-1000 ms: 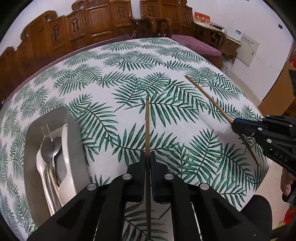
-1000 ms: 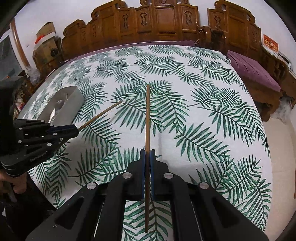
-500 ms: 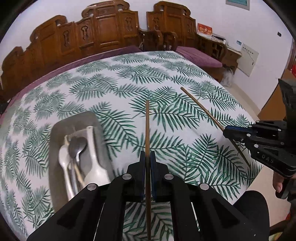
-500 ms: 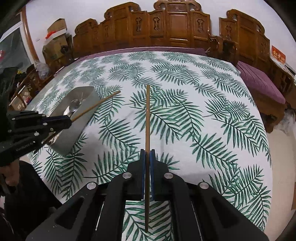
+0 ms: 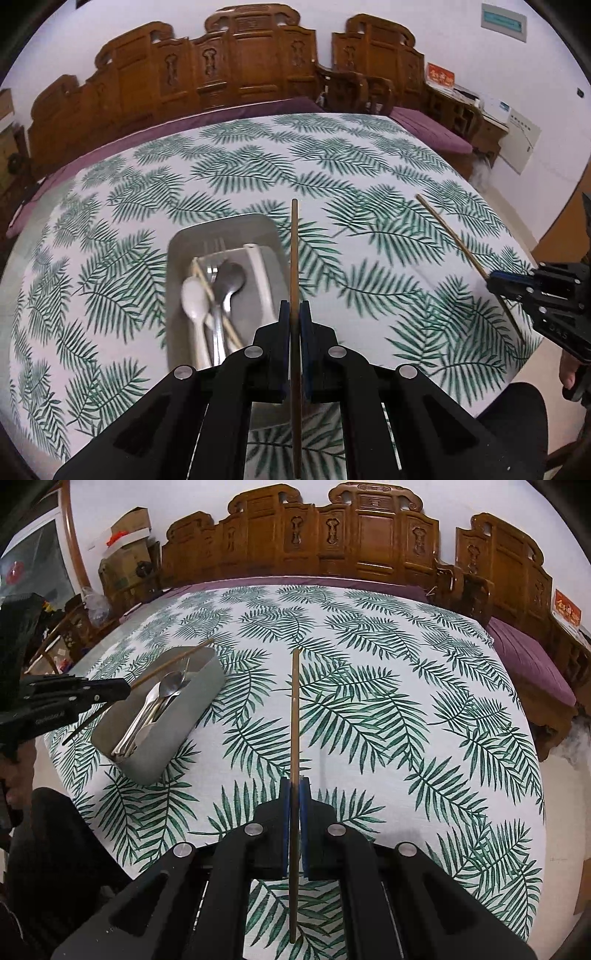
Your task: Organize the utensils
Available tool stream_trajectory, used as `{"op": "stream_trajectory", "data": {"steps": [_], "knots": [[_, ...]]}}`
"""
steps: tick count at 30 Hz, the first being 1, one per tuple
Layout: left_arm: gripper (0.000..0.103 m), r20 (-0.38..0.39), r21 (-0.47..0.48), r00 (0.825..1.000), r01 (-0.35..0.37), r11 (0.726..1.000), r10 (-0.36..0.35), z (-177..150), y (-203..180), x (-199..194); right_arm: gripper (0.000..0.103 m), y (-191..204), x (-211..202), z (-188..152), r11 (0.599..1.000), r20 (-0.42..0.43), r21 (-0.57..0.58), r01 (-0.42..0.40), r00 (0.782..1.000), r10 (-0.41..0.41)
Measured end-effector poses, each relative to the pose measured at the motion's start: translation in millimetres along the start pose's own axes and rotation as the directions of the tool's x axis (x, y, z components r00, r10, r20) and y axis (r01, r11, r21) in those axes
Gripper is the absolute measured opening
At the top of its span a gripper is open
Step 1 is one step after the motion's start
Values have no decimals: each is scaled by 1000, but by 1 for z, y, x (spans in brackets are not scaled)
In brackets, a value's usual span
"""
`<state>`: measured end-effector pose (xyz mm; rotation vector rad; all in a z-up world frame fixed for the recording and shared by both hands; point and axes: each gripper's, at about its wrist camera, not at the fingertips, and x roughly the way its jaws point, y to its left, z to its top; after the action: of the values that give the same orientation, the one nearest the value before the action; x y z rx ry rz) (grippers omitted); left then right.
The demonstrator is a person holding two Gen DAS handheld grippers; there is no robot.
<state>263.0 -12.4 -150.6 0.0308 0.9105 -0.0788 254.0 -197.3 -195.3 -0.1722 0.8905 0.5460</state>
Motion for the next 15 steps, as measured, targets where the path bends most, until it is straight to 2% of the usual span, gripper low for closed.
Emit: {"op": "stream_trajectory", "data": {"steps": [6,15], "knots": [[4,-10,-32,1000,-25,999,25,-3,22,11,6,6,2,-1,1000,-6,-7,-11,1000,11],[4,-65,-57,997,-42,997,38,-9,43,44,6,9,12,-4,1000,-29,-2,-23,999,23]]}}
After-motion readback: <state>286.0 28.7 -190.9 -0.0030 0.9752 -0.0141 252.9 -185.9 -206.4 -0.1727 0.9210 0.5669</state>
